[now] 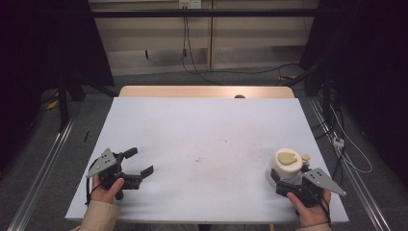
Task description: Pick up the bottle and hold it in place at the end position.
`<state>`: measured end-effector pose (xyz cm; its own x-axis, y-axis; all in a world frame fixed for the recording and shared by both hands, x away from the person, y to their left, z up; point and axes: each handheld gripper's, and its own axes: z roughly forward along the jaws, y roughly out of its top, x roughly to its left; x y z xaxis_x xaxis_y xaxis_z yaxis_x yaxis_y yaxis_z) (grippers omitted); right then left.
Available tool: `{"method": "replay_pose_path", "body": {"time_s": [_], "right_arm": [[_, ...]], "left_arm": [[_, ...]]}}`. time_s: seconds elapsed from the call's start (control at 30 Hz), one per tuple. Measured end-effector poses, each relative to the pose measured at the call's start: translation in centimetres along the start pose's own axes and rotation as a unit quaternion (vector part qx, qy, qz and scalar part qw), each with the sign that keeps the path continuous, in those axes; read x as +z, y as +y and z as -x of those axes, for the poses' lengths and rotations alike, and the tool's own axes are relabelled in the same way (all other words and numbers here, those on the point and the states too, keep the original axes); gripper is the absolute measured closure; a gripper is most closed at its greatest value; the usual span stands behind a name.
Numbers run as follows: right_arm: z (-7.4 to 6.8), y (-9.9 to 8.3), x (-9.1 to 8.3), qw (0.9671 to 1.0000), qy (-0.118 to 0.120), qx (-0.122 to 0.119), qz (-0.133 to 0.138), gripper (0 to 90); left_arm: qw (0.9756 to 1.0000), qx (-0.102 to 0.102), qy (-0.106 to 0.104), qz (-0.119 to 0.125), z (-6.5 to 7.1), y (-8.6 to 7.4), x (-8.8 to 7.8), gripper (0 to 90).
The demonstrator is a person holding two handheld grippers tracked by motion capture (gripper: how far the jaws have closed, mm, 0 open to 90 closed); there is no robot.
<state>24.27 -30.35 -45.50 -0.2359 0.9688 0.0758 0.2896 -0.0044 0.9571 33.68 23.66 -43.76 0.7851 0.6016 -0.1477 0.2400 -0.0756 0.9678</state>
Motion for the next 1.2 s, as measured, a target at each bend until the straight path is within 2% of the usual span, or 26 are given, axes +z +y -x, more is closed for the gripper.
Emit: {"method": "replay_pose_path", "body": {"time_s": [0.3, 0.67, 1.2], "right_arm": [[-0.1, 0.1, 0.2, 1.0, -0.003, -0.004, -0.005, 3.5], [-0.1, 0.2, 0.7, 1.0, -0.004, -0.006, -0.006, 3.4], [0.0, 0.4, 1.5, 1.0, -0.001, 0.005, -0.008, 3.9]], "left_arm": [[1.0, 0.003, 0.003, -0.007, 0.0, -0.2, 0.0, 3.0], [0.9999, 0.003, -0.002, -0.015, 0.1, -0.3, 0.2, 3.0], [0.9998, 0.001, -0.001, -0.021, 0.1, -0.6, 0.1, 3.0]]}}
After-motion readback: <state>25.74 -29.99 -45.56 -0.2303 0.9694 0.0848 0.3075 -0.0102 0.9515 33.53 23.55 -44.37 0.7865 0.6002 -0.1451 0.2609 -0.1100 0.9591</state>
